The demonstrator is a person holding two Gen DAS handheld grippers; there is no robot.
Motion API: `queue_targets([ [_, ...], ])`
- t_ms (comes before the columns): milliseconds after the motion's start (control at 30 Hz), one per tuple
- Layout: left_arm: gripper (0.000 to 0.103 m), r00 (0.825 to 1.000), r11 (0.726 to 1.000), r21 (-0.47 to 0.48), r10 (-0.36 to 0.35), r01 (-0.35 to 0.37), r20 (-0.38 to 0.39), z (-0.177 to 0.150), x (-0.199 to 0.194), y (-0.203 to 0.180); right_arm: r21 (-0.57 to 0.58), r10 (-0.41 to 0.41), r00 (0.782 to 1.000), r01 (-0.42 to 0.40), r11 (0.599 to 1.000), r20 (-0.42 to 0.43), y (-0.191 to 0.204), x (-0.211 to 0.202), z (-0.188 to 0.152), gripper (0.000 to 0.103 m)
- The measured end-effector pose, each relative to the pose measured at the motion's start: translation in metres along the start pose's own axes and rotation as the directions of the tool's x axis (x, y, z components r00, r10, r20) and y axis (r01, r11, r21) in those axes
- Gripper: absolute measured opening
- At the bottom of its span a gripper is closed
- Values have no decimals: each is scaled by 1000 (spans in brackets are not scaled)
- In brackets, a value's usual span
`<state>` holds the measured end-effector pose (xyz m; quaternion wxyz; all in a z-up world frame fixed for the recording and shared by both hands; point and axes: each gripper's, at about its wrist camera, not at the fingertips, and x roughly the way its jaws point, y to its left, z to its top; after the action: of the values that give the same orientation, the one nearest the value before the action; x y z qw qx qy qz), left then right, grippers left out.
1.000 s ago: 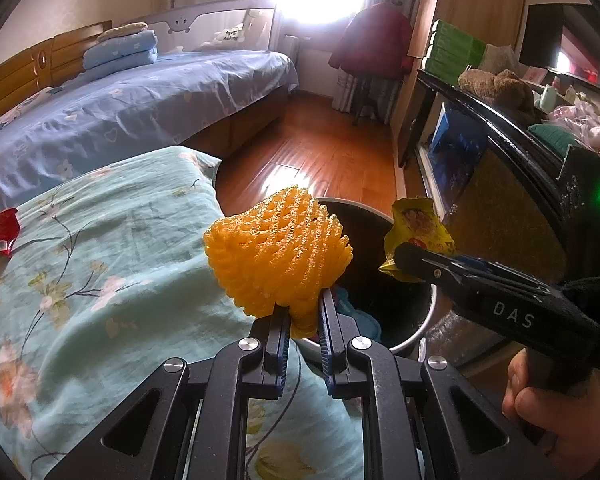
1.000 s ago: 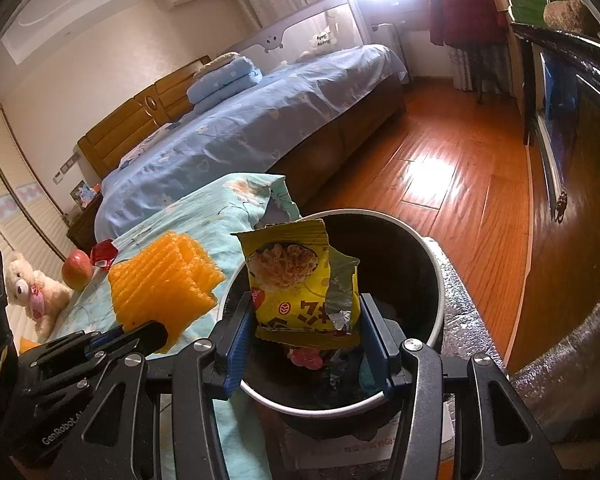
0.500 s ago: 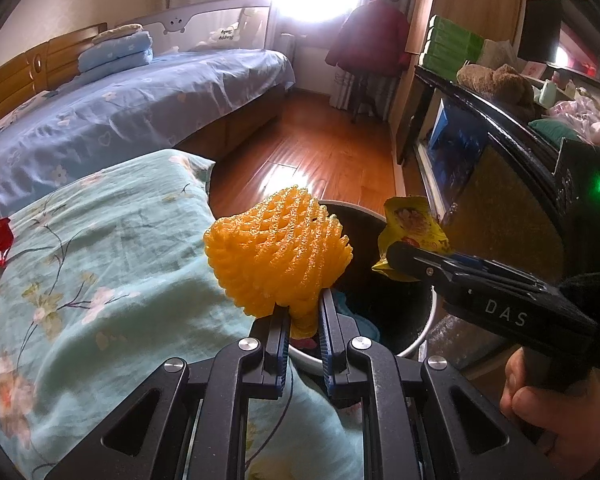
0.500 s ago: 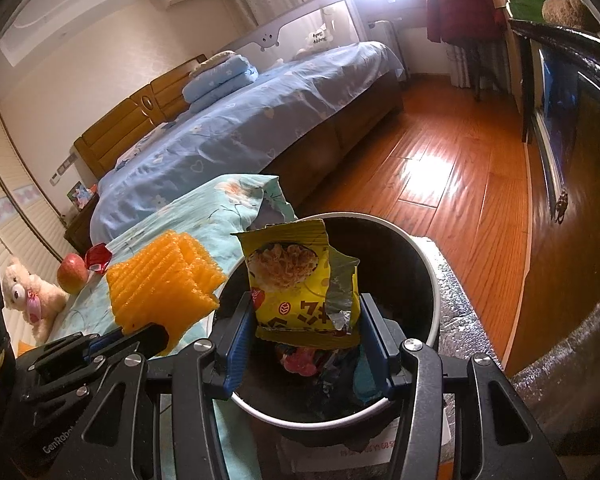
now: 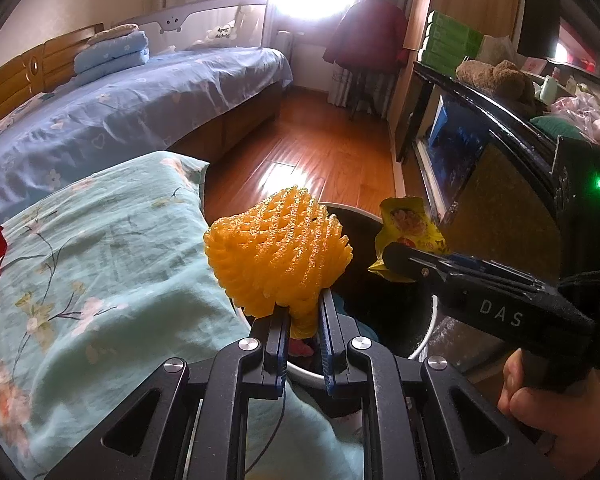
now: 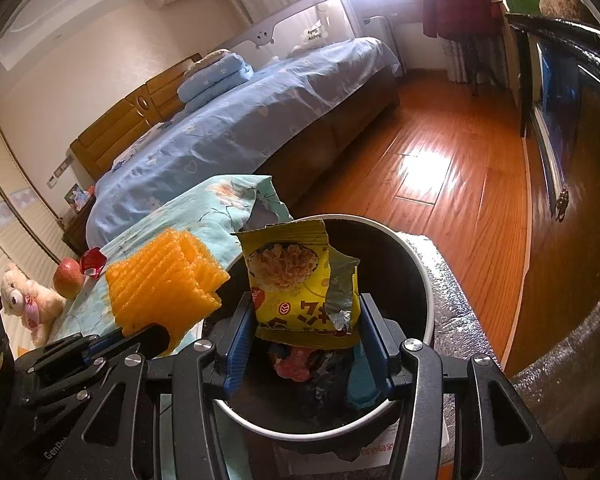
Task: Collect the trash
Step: 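Hold the yellow wrapper and foam net above the bin, then open both tools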
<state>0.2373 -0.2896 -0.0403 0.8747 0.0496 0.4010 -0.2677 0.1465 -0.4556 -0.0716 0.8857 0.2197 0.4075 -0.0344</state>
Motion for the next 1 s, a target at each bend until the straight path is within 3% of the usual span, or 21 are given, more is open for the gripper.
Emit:
queue_targets([
  [1000,12,1000,1000,7,-3,3,-19,9,12,-3,19,-9,1000,9,1000,-15,-12,8,6,51],
])
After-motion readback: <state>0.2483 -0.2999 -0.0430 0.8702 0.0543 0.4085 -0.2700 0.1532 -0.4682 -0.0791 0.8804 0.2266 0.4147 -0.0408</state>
